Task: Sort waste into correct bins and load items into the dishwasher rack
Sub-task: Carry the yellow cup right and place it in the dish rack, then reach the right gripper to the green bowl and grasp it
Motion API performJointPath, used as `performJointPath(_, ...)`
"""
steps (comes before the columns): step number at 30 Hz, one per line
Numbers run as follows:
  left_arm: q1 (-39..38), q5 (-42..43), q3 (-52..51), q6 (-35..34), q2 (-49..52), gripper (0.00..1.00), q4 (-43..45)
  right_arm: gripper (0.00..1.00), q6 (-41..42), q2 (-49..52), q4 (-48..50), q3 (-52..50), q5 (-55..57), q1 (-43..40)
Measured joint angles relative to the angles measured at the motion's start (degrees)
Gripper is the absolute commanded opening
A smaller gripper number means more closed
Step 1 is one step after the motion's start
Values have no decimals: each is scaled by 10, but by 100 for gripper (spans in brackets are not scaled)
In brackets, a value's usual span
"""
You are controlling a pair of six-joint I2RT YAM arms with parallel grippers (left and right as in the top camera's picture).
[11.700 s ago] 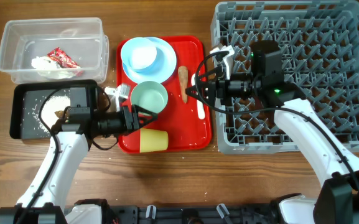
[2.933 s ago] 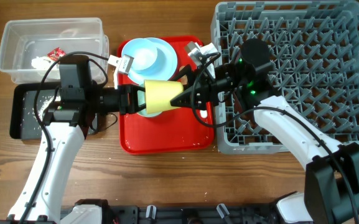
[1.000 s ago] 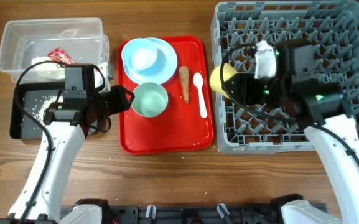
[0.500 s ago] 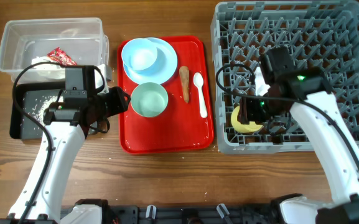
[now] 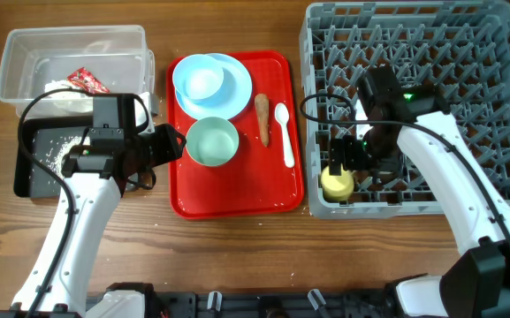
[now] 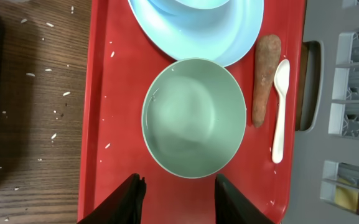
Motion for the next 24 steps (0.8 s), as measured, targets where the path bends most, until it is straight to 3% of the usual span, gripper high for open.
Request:
performJointPath(6,0,0,0,0,0,45,0,94,4,3,3,99,0,0)
performJointPath(9,0,-2,0,0,0,50,1,91,4,3,64,163,-27,2)
performJointPath(11,0,-2,0,0,0,54,4,91,5,4,137,167,-49,16)
performJointPath(15,5,-1,0,0,0,50,20,90,17,31,227,169,-75,89)
performJointPath(21,21,10,12,0,0,48,25,89,35,118,277,169,-87,145)
performJointPath(24,19,18,16,0,0,55,30,84,43,134,299,169,-87,145)
